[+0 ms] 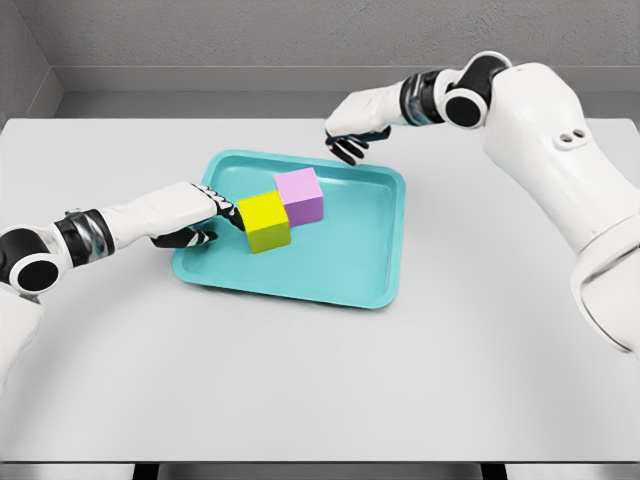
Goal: Push two cubes
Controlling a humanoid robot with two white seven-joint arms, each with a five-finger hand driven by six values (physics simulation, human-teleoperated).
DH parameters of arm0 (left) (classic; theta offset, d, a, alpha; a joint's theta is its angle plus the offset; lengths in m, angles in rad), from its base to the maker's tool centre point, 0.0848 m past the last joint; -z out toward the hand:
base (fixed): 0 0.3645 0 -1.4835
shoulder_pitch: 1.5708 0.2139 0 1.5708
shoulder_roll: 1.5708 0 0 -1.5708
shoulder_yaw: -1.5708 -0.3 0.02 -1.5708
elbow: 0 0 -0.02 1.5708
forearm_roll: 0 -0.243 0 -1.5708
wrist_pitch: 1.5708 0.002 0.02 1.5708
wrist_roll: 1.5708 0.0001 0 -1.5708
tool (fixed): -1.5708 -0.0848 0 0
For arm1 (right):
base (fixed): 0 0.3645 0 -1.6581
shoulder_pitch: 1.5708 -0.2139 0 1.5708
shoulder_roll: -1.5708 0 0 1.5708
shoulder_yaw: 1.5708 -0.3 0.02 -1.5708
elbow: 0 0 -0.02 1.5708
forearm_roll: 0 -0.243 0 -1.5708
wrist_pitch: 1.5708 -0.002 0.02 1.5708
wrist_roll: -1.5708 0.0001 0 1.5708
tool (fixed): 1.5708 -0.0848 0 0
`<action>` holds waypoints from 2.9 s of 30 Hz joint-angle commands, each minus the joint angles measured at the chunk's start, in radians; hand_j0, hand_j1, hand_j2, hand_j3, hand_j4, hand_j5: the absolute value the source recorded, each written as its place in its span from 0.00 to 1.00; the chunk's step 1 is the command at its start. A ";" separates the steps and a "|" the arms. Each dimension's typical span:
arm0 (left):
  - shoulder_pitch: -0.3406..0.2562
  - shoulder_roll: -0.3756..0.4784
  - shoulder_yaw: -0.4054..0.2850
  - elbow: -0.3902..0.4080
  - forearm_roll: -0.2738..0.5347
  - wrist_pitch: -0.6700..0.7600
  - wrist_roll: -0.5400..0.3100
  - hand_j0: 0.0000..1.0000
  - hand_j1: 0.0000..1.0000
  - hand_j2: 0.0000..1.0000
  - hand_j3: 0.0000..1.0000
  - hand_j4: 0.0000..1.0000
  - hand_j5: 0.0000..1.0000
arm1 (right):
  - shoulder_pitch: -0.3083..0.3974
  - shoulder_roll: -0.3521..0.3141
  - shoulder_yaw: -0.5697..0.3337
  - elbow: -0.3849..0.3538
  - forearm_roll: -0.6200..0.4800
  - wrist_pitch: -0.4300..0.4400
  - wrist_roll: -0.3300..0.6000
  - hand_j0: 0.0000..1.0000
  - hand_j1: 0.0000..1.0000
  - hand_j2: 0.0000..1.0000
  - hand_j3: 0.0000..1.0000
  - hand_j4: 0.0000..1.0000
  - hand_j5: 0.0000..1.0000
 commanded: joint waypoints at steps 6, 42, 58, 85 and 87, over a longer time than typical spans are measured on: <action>-0.002 -0.001 -0.001 0.002 0.000 0.000 0.000 0.60 0.60 0.60 0.60 0.60 0.60 | -0.014 0.049 0.027 0.006 0.053 0.003 0.000 0.13 0.13 0.13 0.13 0.13 0.13; 0.041 0.118 0.009 -0.104 0.161 0.000 0.000 0.59 0.59 0.59 0.59 0.59 0.59 | -0.058 0.132 0.111 0.041 0.162 0.043 0.000 0.12 0.12 0.12 0.12 0.12 0.12; 0.106 0.138 0.001 -0.227 0.261 0.000 0.000 0.58 0.58 0.58 0.58 0.58 0.58 | -0.063 0.149 0.156 0.034 0.208 0.032 0.000 0.12 0.12 0.12 0.12 0.12 0.12; 0.084 0.128 0.010 -0.089 0.259 0.000 0.000 0.57 0.57 0.57 0.57 0.57 0.57 | -0.086 0.143 0.148 0.086 0.196 0.130 0.000 0.12 0.12 0.12 0.12 0.12 0.12; 0.074 0.126 0.010 -0.086 0.258 0.000 0.000 0.57 0.57 0.57 0.57 0.57 0.57 | -0.089 0.126 0.148 0.089 0.197 0.130 0.000 0.12 0.12 0.12 0.12 0.12 0.12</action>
